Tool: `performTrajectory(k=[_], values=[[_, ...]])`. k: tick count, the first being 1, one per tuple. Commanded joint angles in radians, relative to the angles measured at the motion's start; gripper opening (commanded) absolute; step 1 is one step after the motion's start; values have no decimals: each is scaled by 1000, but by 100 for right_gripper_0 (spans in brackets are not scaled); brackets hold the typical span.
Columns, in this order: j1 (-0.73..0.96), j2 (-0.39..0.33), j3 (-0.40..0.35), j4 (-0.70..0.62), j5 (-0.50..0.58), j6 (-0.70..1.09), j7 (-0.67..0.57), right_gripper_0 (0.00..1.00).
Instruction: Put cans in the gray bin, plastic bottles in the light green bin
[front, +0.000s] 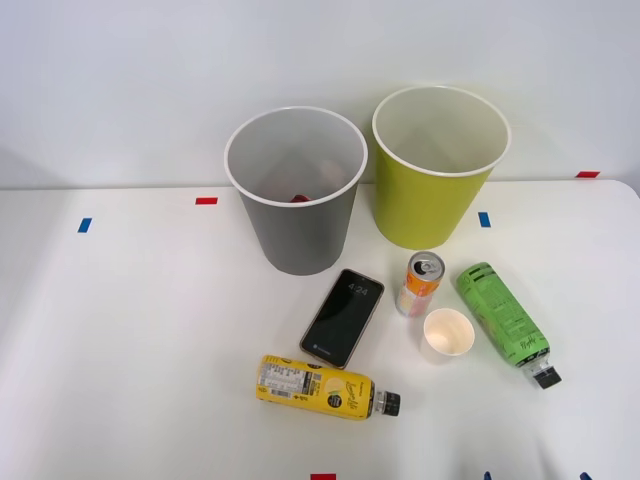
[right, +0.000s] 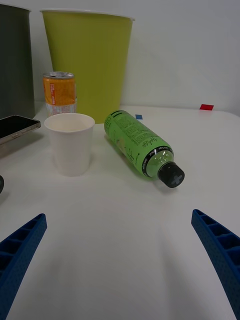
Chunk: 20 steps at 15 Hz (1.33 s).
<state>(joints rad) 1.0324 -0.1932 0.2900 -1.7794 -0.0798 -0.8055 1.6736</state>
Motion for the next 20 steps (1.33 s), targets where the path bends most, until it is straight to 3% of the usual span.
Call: performTrajectory(k=[1, 20], values=[[0, 0, 0, 0, 0, 0, 0, 100], [0, 0, 0, 0, 0, 0, 0, 100]])
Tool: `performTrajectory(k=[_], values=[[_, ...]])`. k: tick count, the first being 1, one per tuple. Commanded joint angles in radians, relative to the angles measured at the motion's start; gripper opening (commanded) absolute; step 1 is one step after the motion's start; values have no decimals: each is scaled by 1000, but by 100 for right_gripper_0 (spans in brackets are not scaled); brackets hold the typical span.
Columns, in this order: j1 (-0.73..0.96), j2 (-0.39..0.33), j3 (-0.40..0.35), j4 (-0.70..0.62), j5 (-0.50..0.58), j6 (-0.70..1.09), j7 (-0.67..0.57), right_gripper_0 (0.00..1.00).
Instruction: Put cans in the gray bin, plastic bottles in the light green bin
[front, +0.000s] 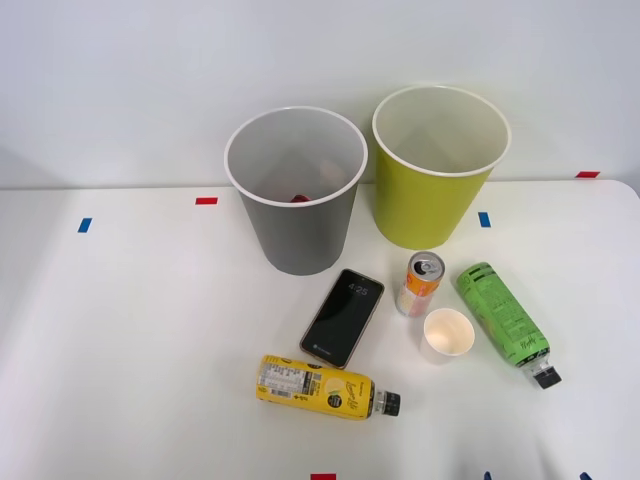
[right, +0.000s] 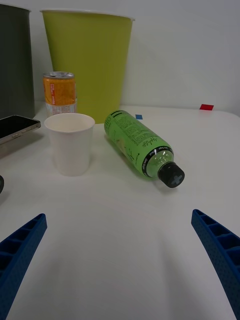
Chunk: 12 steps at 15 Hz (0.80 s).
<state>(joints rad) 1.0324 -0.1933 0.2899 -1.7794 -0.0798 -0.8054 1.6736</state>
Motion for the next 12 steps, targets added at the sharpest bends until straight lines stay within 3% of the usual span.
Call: performTrajectory(k=[1, 12], values=[[0, 0, 0, 0, 0, 0, 0, 100], [0, 0, 0, 0, 0, 0, 0, 100]])
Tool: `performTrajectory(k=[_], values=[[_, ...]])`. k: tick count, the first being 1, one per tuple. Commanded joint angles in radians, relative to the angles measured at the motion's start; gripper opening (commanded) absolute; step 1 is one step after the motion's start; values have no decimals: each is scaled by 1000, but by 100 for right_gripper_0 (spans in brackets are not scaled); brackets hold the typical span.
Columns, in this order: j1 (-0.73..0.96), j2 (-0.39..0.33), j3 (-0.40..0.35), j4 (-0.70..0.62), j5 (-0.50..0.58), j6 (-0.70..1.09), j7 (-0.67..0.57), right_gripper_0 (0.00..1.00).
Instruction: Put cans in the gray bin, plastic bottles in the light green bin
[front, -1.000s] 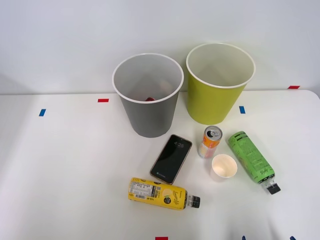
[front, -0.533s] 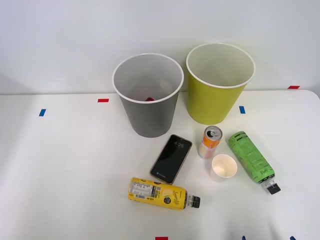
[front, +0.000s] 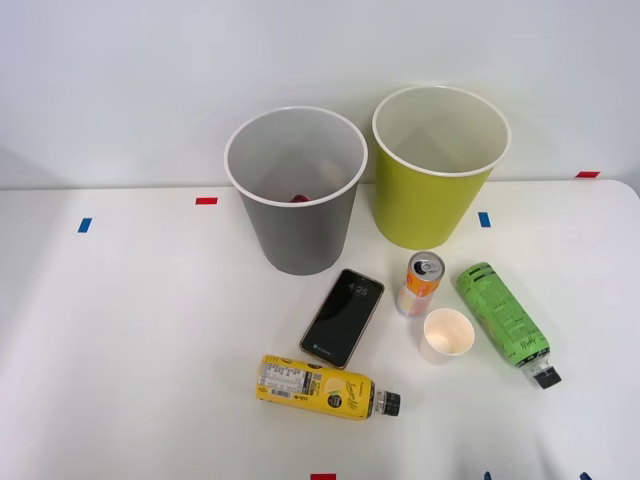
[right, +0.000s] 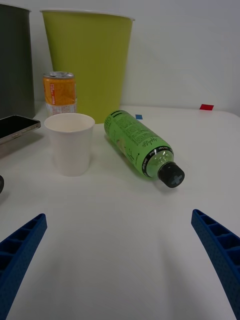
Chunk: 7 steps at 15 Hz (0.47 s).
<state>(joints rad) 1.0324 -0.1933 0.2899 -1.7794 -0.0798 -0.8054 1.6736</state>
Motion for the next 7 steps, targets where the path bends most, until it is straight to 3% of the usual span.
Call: performTrajectory(k=[1, 7], values=[[0, 0, 0, 0, 0, 0, 0, 100], [0, 0, 0, 0, 0, 0, 0, 100]])
